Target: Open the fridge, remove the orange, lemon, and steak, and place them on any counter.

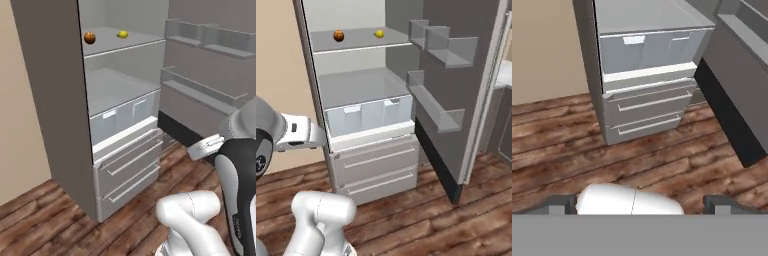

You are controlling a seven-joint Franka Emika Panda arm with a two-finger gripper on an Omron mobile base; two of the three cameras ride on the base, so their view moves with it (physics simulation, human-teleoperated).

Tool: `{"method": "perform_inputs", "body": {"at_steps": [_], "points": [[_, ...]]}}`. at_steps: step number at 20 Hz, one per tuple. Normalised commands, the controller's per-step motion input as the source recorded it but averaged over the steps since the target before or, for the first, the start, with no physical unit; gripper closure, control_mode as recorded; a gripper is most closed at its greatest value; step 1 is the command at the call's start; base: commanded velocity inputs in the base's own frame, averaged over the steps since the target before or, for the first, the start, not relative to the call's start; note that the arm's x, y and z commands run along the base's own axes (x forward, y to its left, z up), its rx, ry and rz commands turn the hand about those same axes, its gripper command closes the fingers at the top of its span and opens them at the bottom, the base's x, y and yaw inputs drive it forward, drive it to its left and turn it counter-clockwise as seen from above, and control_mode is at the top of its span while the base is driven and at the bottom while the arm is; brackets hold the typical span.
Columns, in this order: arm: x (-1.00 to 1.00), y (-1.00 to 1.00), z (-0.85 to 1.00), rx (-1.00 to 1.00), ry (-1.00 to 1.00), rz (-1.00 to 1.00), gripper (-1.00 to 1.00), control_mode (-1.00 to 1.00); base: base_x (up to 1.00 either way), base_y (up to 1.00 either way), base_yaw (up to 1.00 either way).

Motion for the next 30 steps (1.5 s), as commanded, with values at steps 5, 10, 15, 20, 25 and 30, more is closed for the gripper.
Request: {"method": "perform_inputs", "body": {"at_steps": [5,10,15,20,25,30], "points": [[0.00,0.00,0.00,0.00,0.00,0.00,-1.00,1.00,0.63,0.41,0.37],[0.00,0.00,0.00,0.00,0.00,0.00,-1.00,1.00,0.56,-0.02,0.45],[0.00,0.00,0.00,0.00,0.00,0.00,-1.00,1.00,0.38,-0.33,0.33],[0.00,0.00,0.00,0.00,0.00,0.00,-1.00,1.00,0.36,-0.19,0.21],[0.00,0.00,0.00,0.00,0.00,0.00,-1.00,1.00,0.23,-0.28,0.14],[0.00,0.00,0.00,0.00,0.00,0.00,-1.00,1.00,0.16,-0.45,0.09]]}}
